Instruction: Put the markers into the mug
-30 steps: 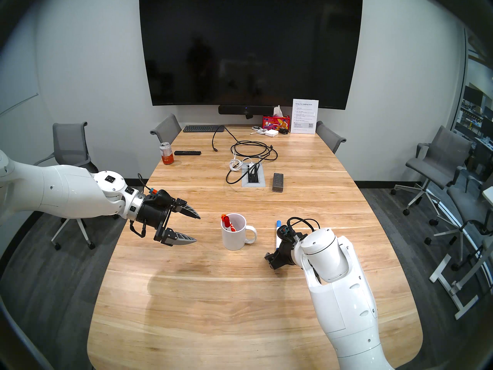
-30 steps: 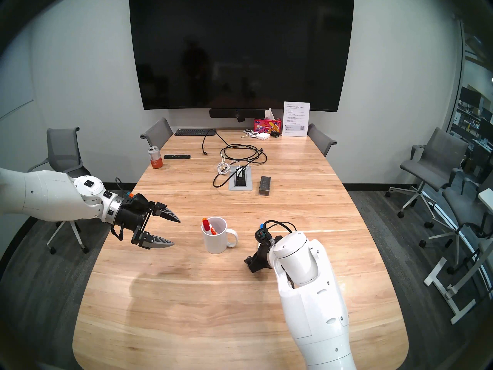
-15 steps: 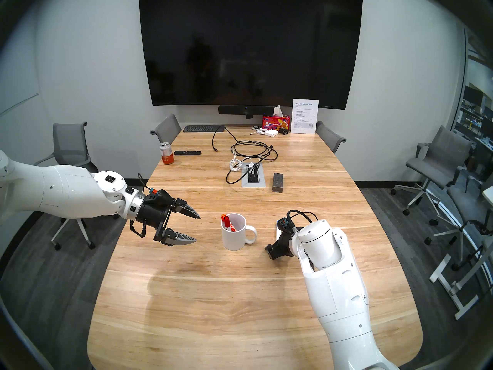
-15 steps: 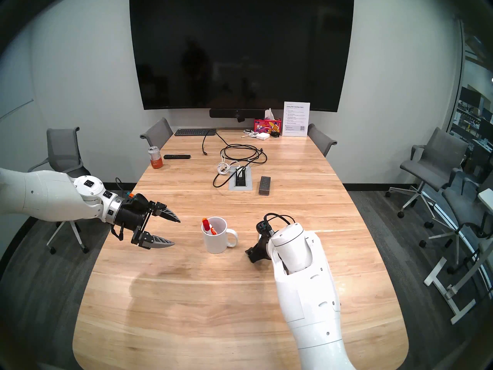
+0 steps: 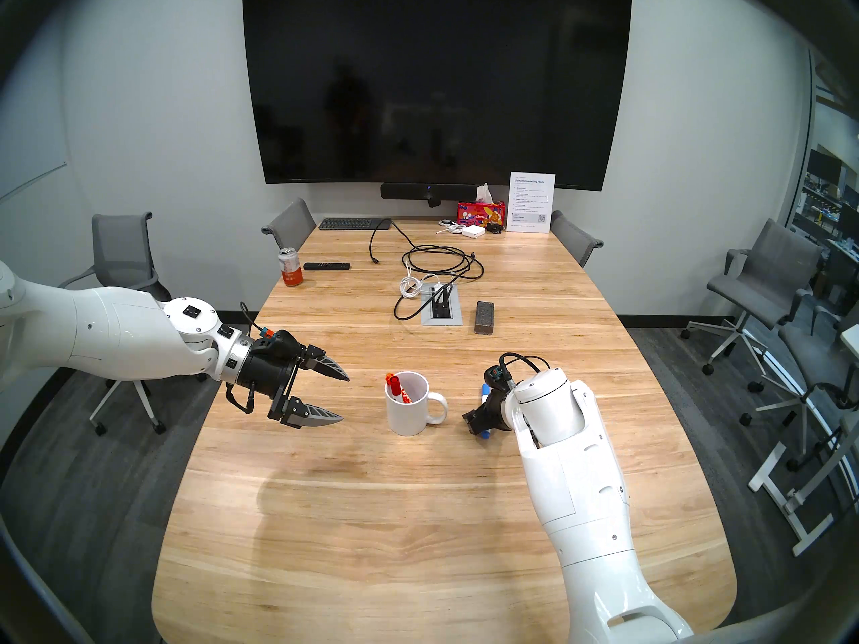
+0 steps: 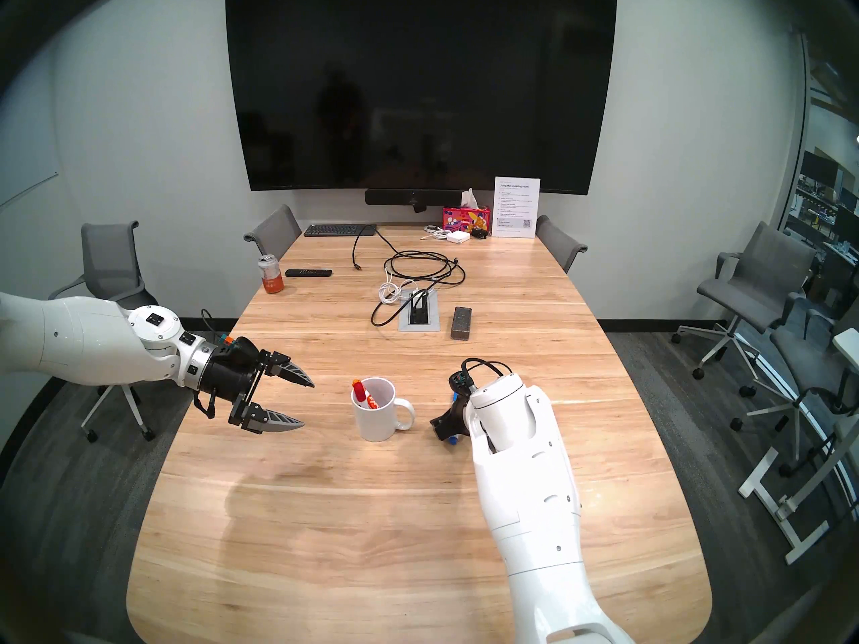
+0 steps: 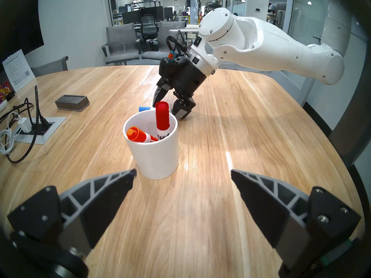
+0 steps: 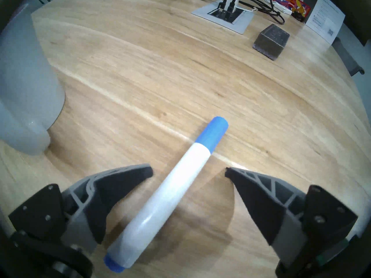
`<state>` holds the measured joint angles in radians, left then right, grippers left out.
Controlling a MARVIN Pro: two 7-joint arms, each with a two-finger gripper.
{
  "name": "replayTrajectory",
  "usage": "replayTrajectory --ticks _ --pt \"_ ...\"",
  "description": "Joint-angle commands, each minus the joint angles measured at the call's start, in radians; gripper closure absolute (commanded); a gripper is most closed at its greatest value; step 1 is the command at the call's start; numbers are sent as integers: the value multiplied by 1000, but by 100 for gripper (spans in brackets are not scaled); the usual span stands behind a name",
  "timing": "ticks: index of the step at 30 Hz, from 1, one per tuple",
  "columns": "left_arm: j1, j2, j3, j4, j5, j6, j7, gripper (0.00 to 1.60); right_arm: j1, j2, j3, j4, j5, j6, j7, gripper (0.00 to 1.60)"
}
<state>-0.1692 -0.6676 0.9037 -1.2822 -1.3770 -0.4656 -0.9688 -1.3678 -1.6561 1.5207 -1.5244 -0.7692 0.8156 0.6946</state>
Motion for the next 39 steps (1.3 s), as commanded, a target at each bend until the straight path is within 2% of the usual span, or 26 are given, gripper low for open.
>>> replayTrajectory --ticks 1,6,12,13,15,16,17,25,39 --pt "-17 -2 -11 2 -1 -3 1 0 11 -7 15 113 4 -25 -45 0" --pt "-17 -2 -11 2 -1 -3 1 0 41 -15 33 164 3 -43 -56 0" --pt "-17 -2 -11 2 -1 -3 1 0 49 -11 51 176 1 -51 -53 0" --pt "-17 -2 -11 2 -1 -3 1 0 48 -10 53 175 1 -50 -53 8" --pt "-17 -2 -11 2 -1 -3 1 0 45 -8 58 172 2 -52 -50 86" --pt "-17 -2 -11 2 -1 -3 1 0 41 -7 61 166 0 -49 -52 137" --pt "-17 -2 -11 2 -1 -3 1 0 38 -6 64 162 0 -47 -52 160" --pt "-17 -2 -11 2 -1 -3 1 0 19 3 80 120 0 -39 -42 160" --pt "-17 -2 -11 2 -1 -3 1 0 -49 14 115 -137 53 -41 92 160"
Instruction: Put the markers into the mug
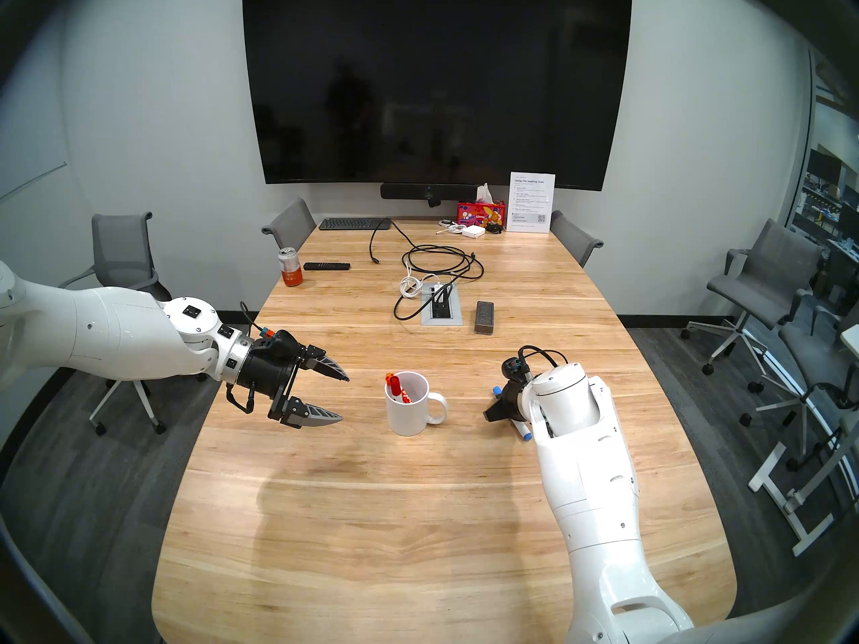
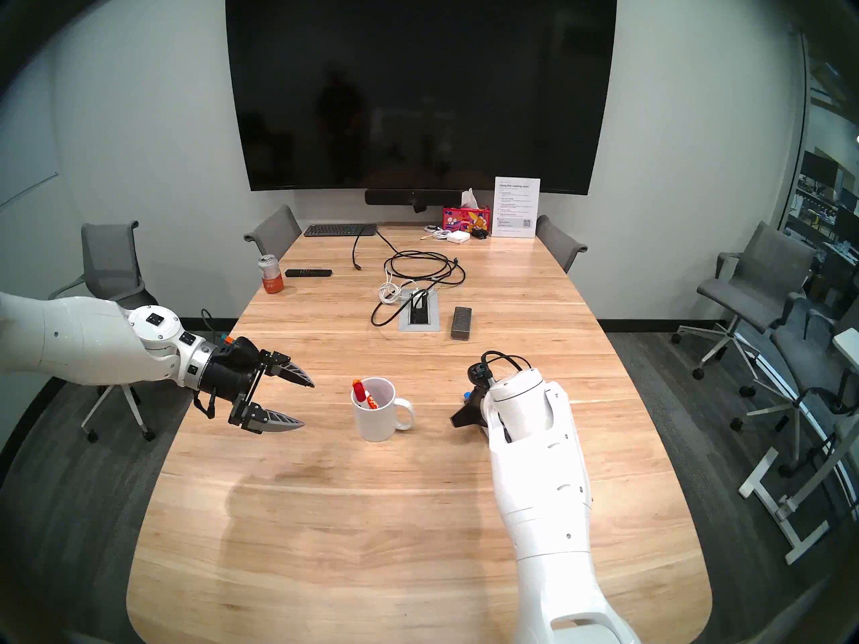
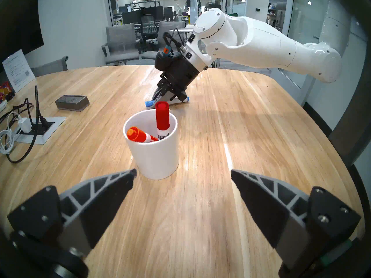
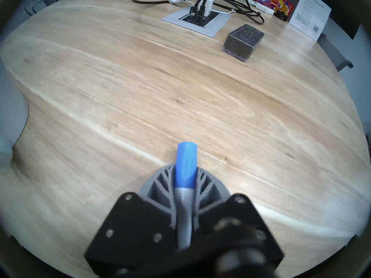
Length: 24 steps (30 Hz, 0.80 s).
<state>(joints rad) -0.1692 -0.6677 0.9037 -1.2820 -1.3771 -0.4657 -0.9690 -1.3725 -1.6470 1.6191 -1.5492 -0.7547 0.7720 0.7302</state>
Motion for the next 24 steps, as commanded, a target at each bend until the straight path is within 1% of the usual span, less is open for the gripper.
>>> replayTrajectory --ticks 1,2,3,5,6,7,8,10,11,12,15,16,18,21,24 --pt "-17 -2 -11 2 -1 -3 1 0 -38 3 21 -113 49 0 62 160" --pt "-17 -2 -11 2 -1 -3 1 0 -45 4 19 -138 55 3 69 160" --pt "-17 -2 -11 2 -1 -3 1 0 -35 1 23 -134 66 -3 70 160" --pt "-17 -2 -11 2 -1 -3 1 0 -40 1 21 -177 86 12 84 160" --pt "-17 -2 -11 2 -1 -3 1 0 -27 -3 23 -168 89 4 88 160" --pt "-17 -2 -11 2 -1 -3 1 0 -37 0 17 -205 99 14 93 160" --pt "-17 -2 -11 2 -1 -3 1 0 -19 -5 19 -193 105 11 95 160" --pt "-17 -2 -11 3 -1 -3 1 0 -27 -3 7 -243 113 26 103 160" --pt "-17 -3 -11 3 -1 -3 1 0 -9 -9 10 -225 121 21 106 160" --pt "-17 -2 -11 3 -1 -3 1 0 -17 -6 3 -256 129 37 111 160" --pt "-17 -2 -11 3 -1 -3 1 0 -19 -6 -9 -291 162 63 119 160" --pt "-17 -2 -11 3 -1 -3 1 0 -12 -8 -12 -288 170 66 121 160" --pt "-17 -2 -11 2 -1 -3 1 0 -18 -6 -26 -322 192 90 122 160" --pt "-17 -2 -11 2 -1 -3 1 0 -17 -6 -44 -346 222 112 117 160" --pt "-17 -2 -11 2 -1 -3 1 0 -25 -2 -67 -370 254 145 93 160"
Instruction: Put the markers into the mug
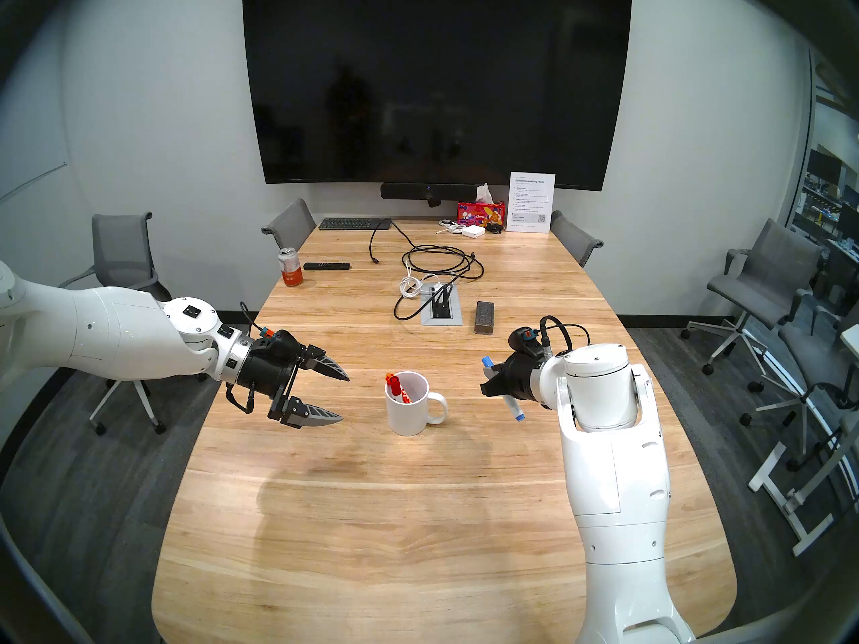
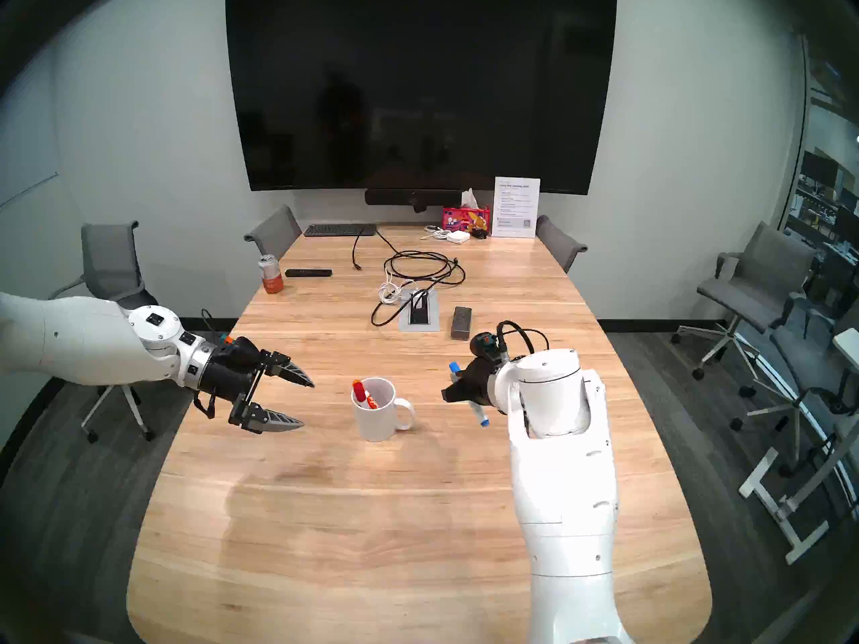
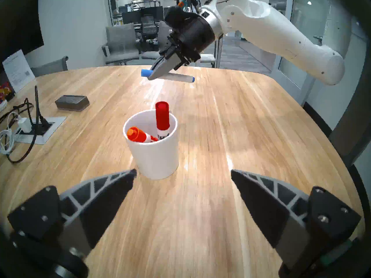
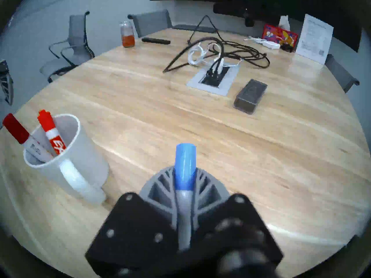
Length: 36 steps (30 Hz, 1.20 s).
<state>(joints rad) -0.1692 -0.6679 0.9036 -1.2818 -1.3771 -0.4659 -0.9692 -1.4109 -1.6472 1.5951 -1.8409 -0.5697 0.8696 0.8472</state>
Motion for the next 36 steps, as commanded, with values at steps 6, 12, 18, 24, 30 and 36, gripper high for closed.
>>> replayTrajectory --ticks 6,12,18,24,30,36 --pt "-18 -2 -11 2 -1 -2 2 0 -6 7 -88 -100 164 88 -108 160" --pt "-18 -2 -11 2 -1 -2 2 0 -8 11 -136 -100 255 86 -190 160" --pt "-18 -2 -11 2 -1 -2 2 0 -6 14 -188 -86 356 66 -289 160" --pt "-18 -2 -11 2 -1 -2 2 0 -1 16 -238 -70 441 38 -374 160" --pt "-18 -2 -11 2 -1 -2 2 0 9 16 -279 -46 518 3 -471 160" --pt "-18 -2 -11 2 -1 -2 2 0 16 16 -317 -23 587 -49 -541 160"
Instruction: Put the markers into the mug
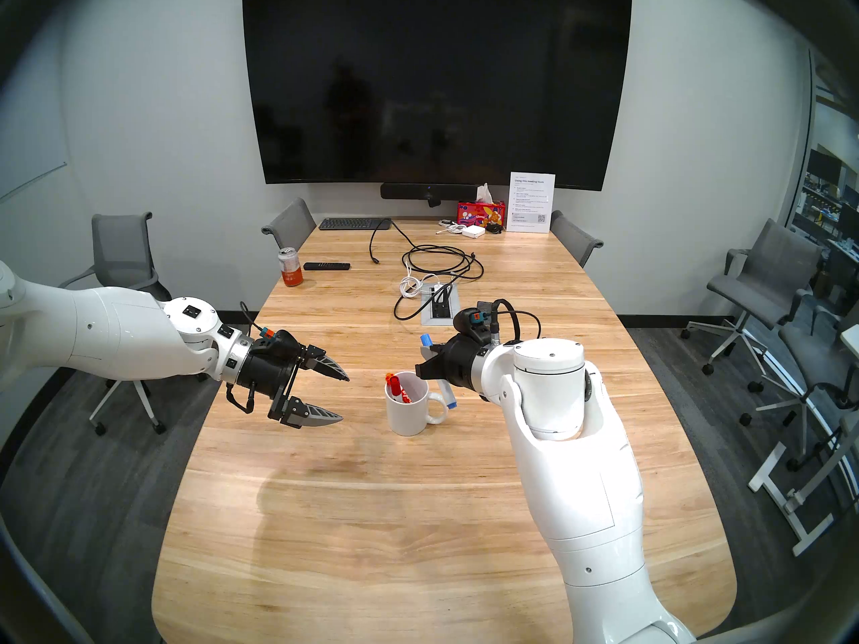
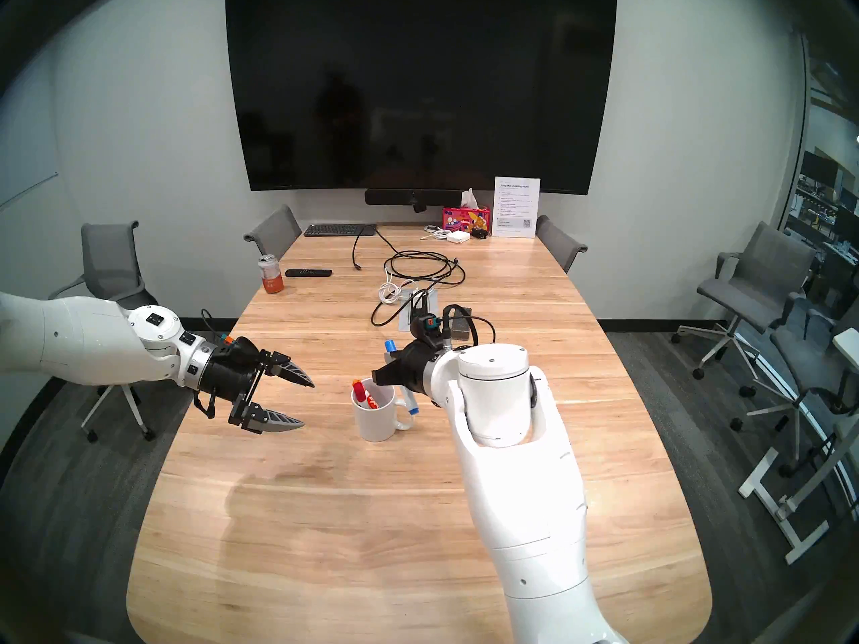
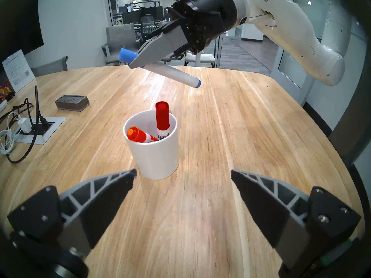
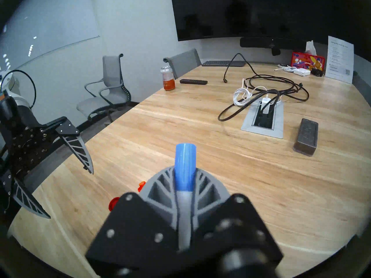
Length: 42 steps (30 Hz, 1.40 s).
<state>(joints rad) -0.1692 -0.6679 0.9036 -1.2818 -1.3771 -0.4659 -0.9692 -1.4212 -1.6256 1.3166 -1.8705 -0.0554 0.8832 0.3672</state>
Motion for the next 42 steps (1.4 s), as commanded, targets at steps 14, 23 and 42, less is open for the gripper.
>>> replayTrajectory --ticks 14,23,42 --pt "-18 -2 -11 2 -1 -2 2 0 46 -10 -83 65 177 -172 -166 160" --pt "-18 -2 -11 2 -1 -2 2 0 54 -12 -102 109 218 -253 -186 160" --pt "-18 -2 -11 2 -1 -2 2 0 51 -9 -115 207 297 -511 -177 160"
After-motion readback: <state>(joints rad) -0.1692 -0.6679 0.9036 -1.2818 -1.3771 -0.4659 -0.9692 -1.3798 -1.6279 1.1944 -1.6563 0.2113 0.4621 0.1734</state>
